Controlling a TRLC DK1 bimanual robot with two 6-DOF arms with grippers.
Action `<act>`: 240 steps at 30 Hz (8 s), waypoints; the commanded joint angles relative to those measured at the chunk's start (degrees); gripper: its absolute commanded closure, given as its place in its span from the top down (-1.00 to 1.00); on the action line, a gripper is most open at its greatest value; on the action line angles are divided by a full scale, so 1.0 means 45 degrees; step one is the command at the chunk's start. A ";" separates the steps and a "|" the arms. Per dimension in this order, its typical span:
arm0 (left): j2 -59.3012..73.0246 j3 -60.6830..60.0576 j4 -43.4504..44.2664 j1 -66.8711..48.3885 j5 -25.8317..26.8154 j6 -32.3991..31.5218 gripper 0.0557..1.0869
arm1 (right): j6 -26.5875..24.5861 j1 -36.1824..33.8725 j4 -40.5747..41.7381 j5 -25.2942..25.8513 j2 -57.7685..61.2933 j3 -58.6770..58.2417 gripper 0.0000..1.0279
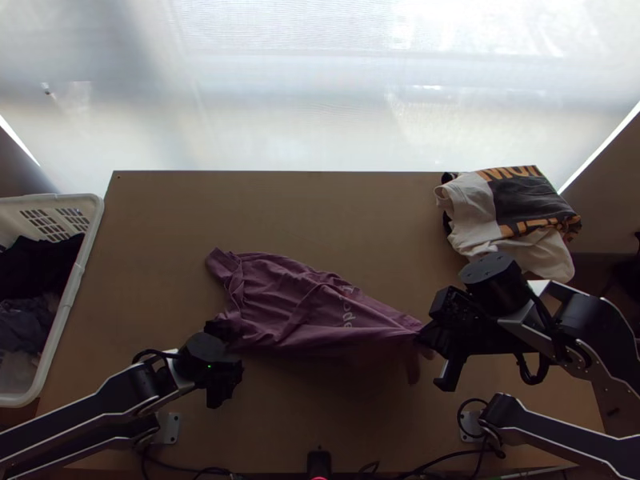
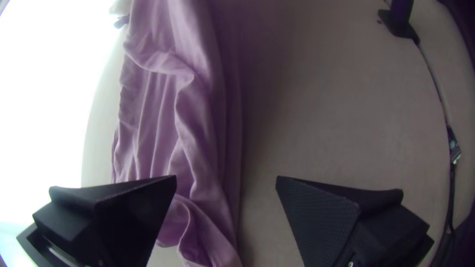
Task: Fold the t-shirt
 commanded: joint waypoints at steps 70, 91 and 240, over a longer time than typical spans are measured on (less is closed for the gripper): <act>-0.0148 1.4220 -0.7749 0.4930 -0.0529 -0.6115 -0.91 | 0.3477 -0.5494 -0.0704 -0.3250 -0.0454 0.4172 -0.95; 0.0536 1.3595 -0.5972 0.5575 0.0585 -0.7560 -0.86 | 0.4122 -0.6412 0.0409 -0.5945 -0.0395 0.3781 -0.95; 0.9618 0.6349 0.3735 0.7235 -0.0119 0.2069 0.86 | -0.5156 -0.1744 0.9570 0.6301 0.3550 -0.6824 0.74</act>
